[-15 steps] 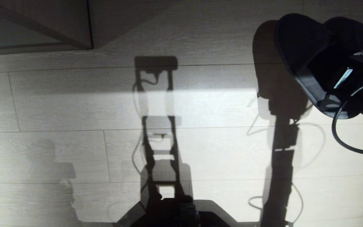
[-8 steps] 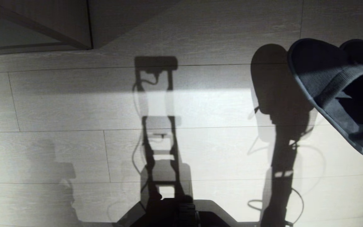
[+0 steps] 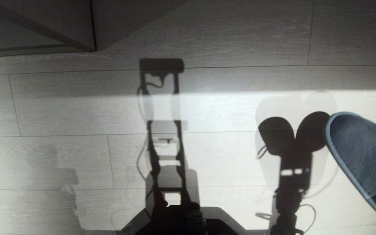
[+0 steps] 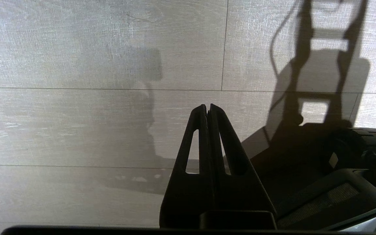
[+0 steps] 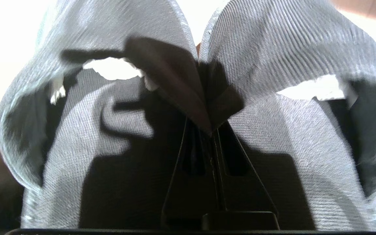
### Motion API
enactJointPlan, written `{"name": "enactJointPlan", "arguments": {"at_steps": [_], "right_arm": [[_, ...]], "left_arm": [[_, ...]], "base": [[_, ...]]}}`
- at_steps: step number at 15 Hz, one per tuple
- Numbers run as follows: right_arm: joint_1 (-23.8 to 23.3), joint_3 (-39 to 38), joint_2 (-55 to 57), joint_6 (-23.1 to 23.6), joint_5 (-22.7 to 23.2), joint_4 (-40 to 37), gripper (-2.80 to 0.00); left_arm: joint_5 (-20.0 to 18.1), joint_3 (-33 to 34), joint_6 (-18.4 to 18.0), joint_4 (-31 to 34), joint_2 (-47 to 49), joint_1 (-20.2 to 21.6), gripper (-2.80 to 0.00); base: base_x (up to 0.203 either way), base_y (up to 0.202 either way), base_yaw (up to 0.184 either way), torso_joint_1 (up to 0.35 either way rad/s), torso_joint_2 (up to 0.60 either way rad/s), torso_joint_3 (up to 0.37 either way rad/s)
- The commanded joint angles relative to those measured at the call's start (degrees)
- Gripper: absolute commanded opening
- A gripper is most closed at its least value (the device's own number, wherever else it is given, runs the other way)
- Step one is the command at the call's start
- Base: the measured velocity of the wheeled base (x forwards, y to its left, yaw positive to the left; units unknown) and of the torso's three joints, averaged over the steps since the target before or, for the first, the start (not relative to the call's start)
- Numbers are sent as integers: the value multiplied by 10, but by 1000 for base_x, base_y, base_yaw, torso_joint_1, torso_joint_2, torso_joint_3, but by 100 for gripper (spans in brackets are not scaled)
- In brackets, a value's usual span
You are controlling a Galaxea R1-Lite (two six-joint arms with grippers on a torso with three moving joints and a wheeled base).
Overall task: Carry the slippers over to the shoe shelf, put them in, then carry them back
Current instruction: Place the slippers into the shoe cabinet
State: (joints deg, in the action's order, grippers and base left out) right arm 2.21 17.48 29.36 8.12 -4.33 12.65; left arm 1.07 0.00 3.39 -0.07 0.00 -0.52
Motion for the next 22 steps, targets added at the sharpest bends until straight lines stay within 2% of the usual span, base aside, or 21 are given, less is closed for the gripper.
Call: {"name": "enactJointPlan", "arguments": {"at_steps": [1, 8, 11, 16, 22], "right_arm": [[-11, -46, -80, 1, 8, -12, -280], [-18, -152, -186, 0, 70, -18, -280], [-16, -169, -211, 0, 74, -23, -280], [-16, -171, -249, 3, 77, -75, -280], [-16, -169, -283, -2, 62, -114, -280]], "left_arm": [[0, 0, 0, 0, 0, 0, -280], [0, 0, 0, 0, 0, 0, -280], [0, 0, 0, 0, 0, 0, -280], [1, 0, 0, 0, 0, 0, -280], [1, 0, 0, 0, 0, 0, -280]], "base": [[0, 0, 0, 0, 0, 0], [0, 0, 0, 0, 0, 0], [0, 0, 0, 0, 0, 0], [0, 0, 0, 0, 0, 0], [0, 0, 0, 0, 0, 0]]}}
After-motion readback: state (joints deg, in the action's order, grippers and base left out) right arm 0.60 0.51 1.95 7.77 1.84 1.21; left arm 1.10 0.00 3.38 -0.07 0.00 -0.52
